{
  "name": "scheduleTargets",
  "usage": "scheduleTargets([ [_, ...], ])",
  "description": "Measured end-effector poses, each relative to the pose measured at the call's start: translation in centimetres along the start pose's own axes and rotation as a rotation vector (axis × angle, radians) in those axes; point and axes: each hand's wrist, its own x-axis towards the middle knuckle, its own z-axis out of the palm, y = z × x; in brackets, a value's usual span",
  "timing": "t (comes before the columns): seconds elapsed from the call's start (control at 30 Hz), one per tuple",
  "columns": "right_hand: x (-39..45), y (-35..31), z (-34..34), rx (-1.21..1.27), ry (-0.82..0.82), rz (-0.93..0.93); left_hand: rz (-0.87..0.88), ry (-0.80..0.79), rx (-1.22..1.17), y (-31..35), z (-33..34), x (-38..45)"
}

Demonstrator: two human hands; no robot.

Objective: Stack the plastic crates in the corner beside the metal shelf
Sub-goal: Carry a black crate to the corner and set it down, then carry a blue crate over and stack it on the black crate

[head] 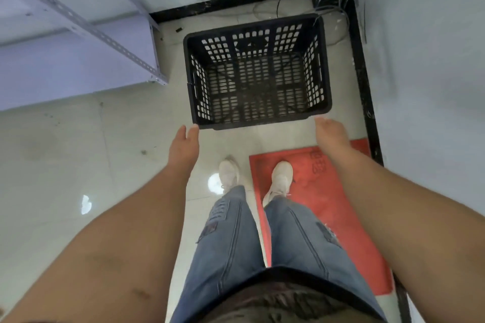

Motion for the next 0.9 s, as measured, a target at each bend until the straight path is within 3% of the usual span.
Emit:
scheduleTargets([
  [0.17, -6.1, 2.5, 0.9, 0.077, 0.049, 0.033, 0.035, -0.036, -0.024, -0.8, -1.4, -3.6],
  [0.33, -11.2, 4.1, 2.6, 0.286, 0.221, 0.062, 0.207, -0.195, 0.031, -1.1, -2.1, -5.8],
  [0.6, -20.0, 8.5, 6.9, 0.799, 0.5, 0.129, 0.484, -0.392, 0.206, -1.8, -5.7, -9.1],
  [0.9, -29.5, 17.5, 8.4, 1.146, 0.704, 0.31, 0.711, -0.622, 0.434, -4.4, -1.8, -16.3],
])
